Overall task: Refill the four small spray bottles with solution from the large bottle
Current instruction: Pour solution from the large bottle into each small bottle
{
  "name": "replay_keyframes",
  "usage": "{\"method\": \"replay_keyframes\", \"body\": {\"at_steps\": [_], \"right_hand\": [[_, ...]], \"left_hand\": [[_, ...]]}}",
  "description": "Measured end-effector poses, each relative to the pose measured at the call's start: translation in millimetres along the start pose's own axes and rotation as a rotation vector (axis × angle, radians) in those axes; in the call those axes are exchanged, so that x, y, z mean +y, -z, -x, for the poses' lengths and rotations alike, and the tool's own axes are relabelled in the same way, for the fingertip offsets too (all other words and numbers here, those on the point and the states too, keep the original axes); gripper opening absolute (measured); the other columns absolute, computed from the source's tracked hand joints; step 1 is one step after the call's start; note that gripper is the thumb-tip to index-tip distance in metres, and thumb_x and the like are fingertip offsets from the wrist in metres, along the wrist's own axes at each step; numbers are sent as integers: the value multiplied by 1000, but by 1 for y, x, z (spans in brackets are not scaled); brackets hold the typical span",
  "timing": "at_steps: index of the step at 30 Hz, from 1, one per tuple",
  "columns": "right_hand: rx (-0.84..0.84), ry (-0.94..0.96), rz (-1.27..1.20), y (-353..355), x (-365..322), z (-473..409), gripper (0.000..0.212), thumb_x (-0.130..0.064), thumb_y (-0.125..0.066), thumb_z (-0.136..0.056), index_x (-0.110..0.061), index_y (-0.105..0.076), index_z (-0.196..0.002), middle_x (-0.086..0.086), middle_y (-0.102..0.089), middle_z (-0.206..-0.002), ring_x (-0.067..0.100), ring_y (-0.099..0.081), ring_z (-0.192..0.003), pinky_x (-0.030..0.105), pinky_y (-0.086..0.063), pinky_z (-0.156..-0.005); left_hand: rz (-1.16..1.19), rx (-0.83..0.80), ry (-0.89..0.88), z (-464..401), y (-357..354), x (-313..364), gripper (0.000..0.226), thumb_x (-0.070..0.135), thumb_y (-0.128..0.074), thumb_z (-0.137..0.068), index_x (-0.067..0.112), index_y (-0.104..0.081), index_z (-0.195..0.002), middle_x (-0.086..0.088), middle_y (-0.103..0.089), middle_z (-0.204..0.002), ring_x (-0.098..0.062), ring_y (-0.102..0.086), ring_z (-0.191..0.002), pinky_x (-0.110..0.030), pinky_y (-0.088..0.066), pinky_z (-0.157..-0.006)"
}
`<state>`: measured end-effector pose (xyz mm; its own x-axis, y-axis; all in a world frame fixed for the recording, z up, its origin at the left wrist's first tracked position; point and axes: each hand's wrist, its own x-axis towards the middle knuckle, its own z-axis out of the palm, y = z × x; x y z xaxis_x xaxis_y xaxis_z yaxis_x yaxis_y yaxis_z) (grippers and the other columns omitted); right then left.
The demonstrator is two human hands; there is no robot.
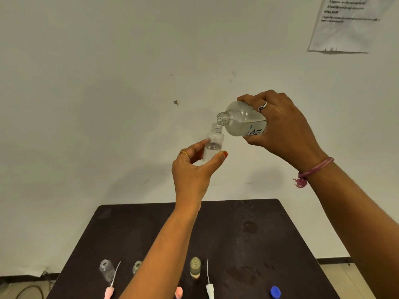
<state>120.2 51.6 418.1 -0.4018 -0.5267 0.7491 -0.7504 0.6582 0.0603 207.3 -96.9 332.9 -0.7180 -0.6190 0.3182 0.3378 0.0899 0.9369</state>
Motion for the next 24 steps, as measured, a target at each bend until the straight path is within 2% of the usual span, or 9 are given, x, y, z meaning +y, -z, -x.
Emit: {"method": "replay_keyframes", "body": {"at_steps": [9, 17, 21, 24], "right_hand": [[0, 0, -3, 0, -1, 0, 71, -16, -83, -64, -18, -55, -129, 10, -59, -111, 29, -52, -98, 28, -38, -75], [-1, -1, -5, 0, 0, 0, 71, -15, -83, -64, -18, -55, -129, 10, -59, -111, 30, -53, -98, 28, -37, -75], [-2, -2, -4, 0, 0, 0, 72, -14, -83, -63, -18, -55, -129, 10, -59, -111, 30, -53, -97, 28, -38, -75], [-5, -1, -5, 0, 0, 0, 72, -14, -83, -63, -18, -55, -129, 10, -59, -112, 30, -53, -98, 30, -39, -75]], "left_hand": [[4, 5, 1, 1, 1, -1, 50, 29, -82, -70, 22, -66, -117, 9, -68, -110, -5, -65, -98, -6, -50, -72], [0, 5, 16, 1, 1, -1, 46, 30, -82, -70, 27, -64, -113, 10, -67, -109, -4, -65, -97, -5, -49, -68], [8, 6, 33, 1, 1, -3, 51, 29, -84, -69, 21, -65, -116, 10, -69, -108, -5, -66, -97, -15, -54, -77], [10, 7, 35, 1, 1, -4, 52, 29, -85, -68, 21, -66, -116, 10, -69, -107, -5, -66, -97, -17, -54, -78]]}}
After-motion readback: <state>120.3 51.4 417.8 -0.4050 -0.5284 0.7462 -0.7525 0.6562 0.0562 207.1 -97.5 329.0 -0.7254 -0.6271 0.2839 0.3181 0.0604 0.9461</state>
